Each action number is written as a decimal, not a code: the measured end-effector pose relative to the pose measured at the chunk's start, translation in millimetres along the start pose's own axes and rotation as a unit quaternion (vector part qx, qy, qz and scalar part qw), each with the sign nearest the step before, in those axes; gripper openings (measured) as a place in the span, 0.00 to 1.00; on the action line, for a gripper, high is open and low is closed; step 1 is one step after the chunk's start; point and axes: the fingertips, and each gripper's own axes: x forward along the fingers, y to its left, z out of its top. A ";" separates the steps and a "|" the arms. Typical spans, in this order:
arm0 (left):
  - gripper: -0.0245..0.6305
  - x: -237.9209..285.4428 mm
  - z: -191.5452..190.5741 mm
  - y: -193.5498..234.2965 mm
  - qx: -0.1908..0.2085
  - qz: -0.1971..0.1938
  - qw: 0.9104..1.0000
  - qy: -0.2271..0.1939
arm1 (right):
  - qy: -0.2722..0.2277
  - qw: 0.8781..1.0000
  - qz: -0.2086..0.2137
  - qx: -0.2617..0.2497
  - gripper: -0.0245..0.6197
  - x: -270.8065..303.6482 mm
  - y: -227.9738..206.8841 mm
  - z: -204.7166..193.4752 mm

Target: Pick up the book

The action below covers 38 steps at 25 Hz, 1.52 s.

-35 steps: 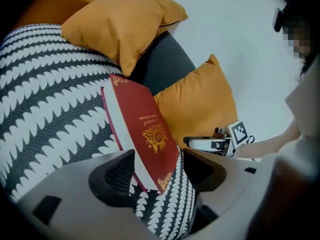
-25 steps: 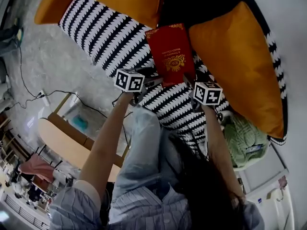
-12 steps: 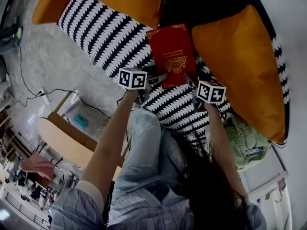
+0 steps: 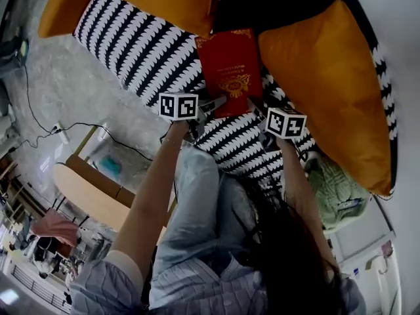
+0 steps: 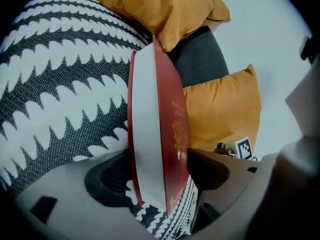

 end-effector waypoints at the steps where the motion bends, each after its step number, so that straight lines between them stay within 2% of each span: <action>1: 0.56 -0.3 0.2 0.0 0.001 0.004 1.000 0.004 | -0.001 1.000 -0.004 -0.005 0.49 -1.2 1.3 -0.2; 4: 0.56 -4.5 0.6 -0.9 -0.001 0.010 1.000 0.001 | -0.002 1.000 -0.002 -0.013 0.48 -7.5 6.0 -3.6; 8: 0.54 -6.8 -5.4 -2.0 0.024 0.021 0.999 -0.004 | -0.004 0.999 0.019 -0.026 0.45 -15.2 12.8 -8.5; 13: 0.53 -27.8 0.3 -0.3 0.034 0.037 0.998 -0.034 | -0.001 0.999 0.028 -0.020 0.44 -24.1 29.3 -9.5; 18: 0.53 -40.1 -6.4 -29.3 0.022 0.023 0.997 -0.069 | -0.007 0.999 0.037 -0.003 0.44 -51.4 37.0 -19.9; 21: 0.53 -45.1 -20.3 -49.1 0.019 0.016 0.997 -0.074 | -0.012 0.999 0.038 -0.003 0.43 -74.0 43.0 -28.1; 26: 0.53 -63.0 -31.1 -45.5 0.029 0.013 0.996 -0.082 | -0.007 0.999 0.044 -0.014 0.43 -72.8 60.0 -42.7; 32: 0.53 -83.4 -25.7 -72.0 0.038 0.008 0.993 -0.109 | -0.018 0.998 0.048 -0.032 0.43 -99.1 79.8 -33.0; 38: 0.53 -113.5 -16.8 -109.6 0.058 -0.008 0.987 -0.147 | -0.049 0.996 0.049 -0.048 0.43 -135.0 110.1 -18.5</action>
